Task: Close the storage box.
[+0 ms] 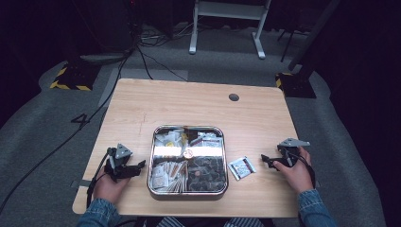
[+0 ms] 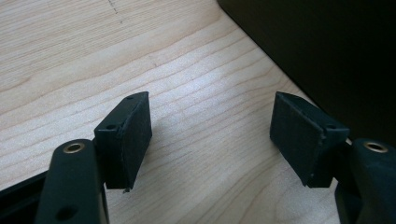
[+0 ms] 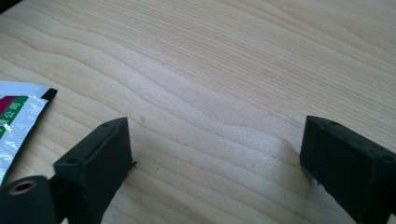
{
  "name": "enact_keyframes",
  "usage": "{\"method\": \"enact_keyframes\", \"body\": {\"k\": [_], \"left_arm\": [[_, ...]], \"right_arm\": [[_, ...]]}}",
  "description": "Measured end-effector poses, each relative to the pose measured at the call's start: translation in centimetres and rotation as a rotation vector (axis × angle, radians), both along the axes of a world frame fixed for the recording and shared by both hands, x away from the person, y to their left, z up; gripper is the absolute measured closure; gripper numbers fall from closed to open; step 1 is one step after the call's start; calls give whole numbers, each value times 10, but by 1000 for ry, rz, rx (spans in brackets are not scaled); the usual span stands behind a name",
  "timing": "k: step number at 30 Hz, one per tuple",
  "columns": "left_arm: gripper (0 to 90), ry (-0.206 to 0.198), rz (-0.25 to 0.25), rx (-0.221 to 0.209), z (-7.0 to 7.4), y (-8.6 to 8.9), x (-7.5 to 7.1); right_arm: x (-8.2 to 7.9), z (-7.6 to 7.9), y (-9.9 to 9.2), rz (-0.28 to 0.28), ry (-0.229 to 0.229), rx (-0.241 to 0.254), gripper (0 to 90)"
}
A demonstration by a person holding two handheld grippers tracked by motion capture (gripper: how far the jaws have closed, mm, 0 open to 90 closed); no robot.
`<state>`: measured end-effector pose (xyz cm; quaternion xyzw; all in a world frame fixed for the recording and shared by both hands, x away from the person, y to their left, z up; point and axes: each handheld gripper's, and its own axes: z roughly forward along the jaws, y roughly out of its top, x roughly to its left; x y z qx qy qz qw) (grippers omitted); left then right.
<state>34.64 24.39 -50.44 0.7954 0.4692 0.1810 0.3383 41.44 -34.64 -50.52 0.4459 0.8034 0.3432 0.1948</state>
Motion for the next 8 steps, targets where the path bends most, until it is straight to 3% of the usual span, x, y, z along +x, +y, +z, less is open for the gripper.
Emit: {"method": "enact_keyframes", "body": {"k": [8], "left_arm": [[299, 0, 0, 0, 0, 0, 0]], "right_arm": [[1, 0, 1, 0, 10, -12, 34]]}}
